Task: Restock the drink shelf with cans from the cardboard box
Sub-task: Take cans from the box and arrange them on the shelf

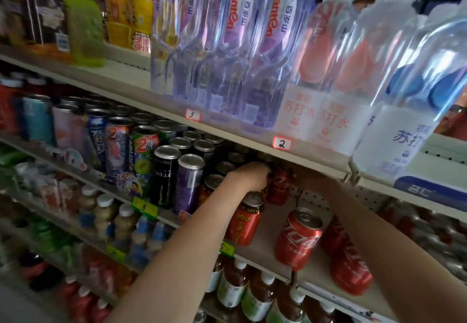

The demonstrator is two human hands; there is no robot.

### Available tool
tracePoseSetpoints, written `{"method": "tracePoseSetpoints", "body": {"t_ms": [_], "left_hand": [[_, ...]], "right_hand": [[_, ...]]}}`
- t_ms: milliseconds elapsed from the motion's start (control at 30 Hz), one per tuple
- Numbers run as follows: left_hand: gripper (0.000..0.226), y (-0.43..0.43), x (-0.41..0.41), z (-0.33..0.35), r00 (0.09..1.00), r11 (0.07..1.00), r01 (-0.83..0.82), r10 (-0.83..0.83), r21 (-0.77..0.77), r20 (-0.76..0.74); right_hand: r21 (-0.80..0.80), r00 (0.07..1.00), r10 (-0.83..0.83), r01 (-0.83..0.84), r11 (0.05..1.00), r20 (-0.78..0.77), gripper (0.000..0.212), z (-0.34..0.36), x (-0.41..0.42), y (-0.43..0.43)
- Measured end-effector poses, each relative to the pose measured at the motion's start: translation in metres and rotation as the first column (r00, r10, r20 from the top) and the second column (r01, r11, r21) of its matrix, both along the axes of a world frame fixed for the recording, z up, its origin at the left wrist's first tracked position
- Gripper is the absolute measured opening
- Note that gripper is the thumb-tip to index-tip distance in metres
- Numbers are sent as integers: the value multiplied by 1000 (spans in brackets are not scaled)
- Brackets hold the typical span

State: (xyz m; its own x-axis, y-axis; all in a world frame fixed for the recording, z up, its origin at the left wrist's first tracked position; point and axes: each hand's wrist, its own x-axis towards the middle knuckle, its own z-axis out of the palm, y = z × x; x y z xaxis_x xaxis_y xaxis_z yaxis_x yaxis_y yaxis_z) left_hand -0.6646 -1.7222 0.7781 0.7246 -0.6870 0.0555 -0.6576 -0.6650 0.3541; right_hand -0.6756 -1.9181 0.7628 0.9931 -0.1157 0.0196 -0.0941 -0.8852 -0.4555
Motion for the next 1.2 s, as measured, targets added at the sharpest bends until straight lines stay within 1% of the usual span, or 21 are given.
{"method": "tracePoseSetpoints", "body": {"t_ms": [33, 100, 167, 233, 333, 433, 500, 533, 633, 700, 767, 800, 867, 900, 967, 1000, 1033, 1100, 1200], "left_hand": [[32, 0, 0, -2, 1000, 1000, 0, 0, 2, 9], [32, 0, 1, -3, 999, 1000, 4, -4, -5, 33], [32, 0, -1, -5, 1000, 999, -7, 7, -34, 13], [36, -2, -1, -9, 999, 998, -19, 18, -57, -27], [38, -4, -1, -15, 996, 995, -45, 38, -94, -77], [40, -5, -3, -16, 996, 989, -58, 48, -139, -76], [39, -5, -4, -16, 995, 985, -77, 65, -154, -80], [38, -5, -4, -17, 994, 985, -85, 74, -153, -78], [37, -5, -4, -18, 994, 987, -107, 102, -123, -51], [36, -8, -5, -20, 993, 989, -114, 117, -96, 22], [35, -11, -8, -22, 986, 989, -128, 136, -80, 98], [35, -12, -9, -22, 984, 989, -123, 132, -82, 122], [34, -10, -10, -23, 985, 991, -98, 110, -90, 133], [34, -8, -9, -22, 987, 993, -81, 93, -90, 130], [34, -4, -6, -21, 991, 995, -62, 70, -81, 112], [34, -5, -4, -19, 994, 996, -50, 56, -71, 92], [34, -5, -3, -19, 997, 998, -33, 37, -59, 64], [37, -4, -1, -19, 1000, 999, 3, -3, -36, -2], [51, -3, 4, -19, 997, 999, 22, -20, 26, -71]], "right_hand": [[11, 1000, -17, 17, 1000, 6, 46, -2, -1, 2], [-44, 999, -45, 45, 998, 3, 42, 0, -3, 4], [-136, 999, -32, 31, 990, -9, 41, 0, -6, 8], [-134, 999, -34, 32, 990, -7, 42, 3, -6, 10], [-95, 998, -52, 49, 994, -24, 43, 1, -10, 16], [-40, 981, -188, 190, 981, 48, 45, -5, -9, 14], [-38, 974, -219, 221, 974, 63, 41, -3, -13, 19], [-22, 970, -237, 239, 971, 54, 43, 1, -19, 26], [57, 965, -260, 259, 964, 13, 56, 11, -32, 42], [64, 972, -236, 236, 970, 0, 62, 18, -40, 50], [4, 974, -220, 220, 975, -49, 68, 30, -50, 58], [-38, 975, -195, 192, 981, -103, 65, 39, -58, 65], [-77, 959, -99, 81, 994, -264, 48, 58, -77, 74], [-99, 937, -68, 36, 994, -344, 48, 64, -86, 73], [-220, 865, -70, -47, 974, -496, 71, 74, -107, 70], [-255, 837, -84, -68, 965, -541, 79, 77, -119, 70], [-285, 819, -89, -94, 954, -567, 80, 76, -128, 70], [-321, 827, -71, -135, 938, -558, 76, 68, -141, 74], [-370, 916, -56, -103, 923, -396, 63, 53, -150, 79]]}}
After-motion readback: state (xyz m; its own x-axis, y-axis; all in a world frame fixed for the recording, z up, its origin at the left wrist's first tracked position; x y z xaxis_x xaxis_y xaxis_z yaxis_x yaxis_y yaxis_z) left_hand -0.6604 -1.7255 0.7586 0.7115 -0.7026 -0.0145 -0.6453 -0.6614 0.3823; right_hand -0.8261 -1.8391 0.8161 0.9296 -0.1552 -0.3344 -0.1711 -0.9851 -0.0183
